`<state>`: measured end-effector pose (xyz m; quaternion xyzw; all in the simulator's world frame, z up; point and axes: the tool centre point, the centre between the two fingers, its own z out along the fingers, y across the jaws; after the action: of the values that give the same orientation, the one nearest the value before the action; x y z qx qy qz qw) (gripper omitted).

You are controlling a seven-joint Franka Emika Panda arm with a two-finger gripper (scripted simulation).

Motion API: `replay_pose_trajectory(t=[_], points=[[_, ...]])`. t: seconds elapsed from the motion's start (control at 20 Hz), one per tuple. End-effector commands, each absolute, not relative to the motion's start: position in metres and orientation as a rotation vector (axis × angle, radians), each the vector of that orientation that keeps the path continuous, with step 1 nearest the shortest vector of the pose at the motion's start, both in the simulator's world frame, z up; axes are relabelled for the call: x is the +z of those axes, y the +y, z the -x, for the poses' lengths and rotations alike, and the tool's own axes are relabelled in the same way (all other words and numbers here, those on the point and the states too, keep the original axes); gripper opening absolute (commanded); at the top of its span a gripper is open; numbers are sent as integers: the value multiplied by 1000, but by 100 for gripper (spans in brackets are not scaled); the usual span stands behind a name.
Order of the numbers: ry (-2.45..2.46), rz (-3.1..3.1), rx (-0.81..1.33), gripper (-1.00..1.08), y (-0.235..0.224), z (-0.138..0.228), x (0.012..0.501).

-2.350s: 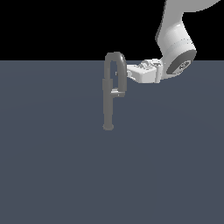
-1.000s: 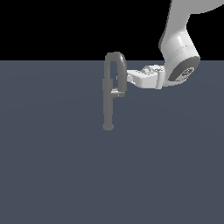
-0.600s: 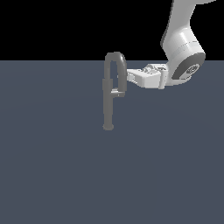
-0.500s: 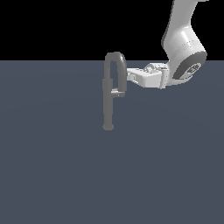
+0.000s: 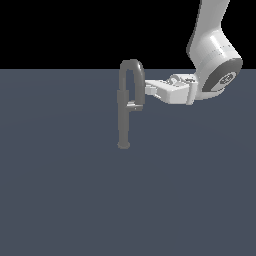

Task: Turn on the faucet by rotating a designated handle.

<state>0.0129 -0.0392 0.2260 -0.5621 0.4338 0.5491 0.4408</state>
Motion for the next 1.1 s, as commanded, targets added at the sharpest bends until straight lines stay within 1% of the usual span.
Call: replay_pose_trajectory(t=[0.0,0.05,0.1,0.5,0.55,0.9,0.95,1.0,1.05], points=[[1089,1382,1384,-100,-43,0,214],[1089,1382,1384,-100,-43,0,214],[1075,1396,1366,-100,-40,-8,225],[1089,1382,1385,-100,-47,17,190],[1058,1410,1352,-100,-44,6,215],[1089,1382,1385,-100,-47,20,160],[1089,1382,1385,-100,-47,20,160],[1046,1416,1351,-100,-44,9,194],[1050,1412,1355,-100,-44,9,187]])
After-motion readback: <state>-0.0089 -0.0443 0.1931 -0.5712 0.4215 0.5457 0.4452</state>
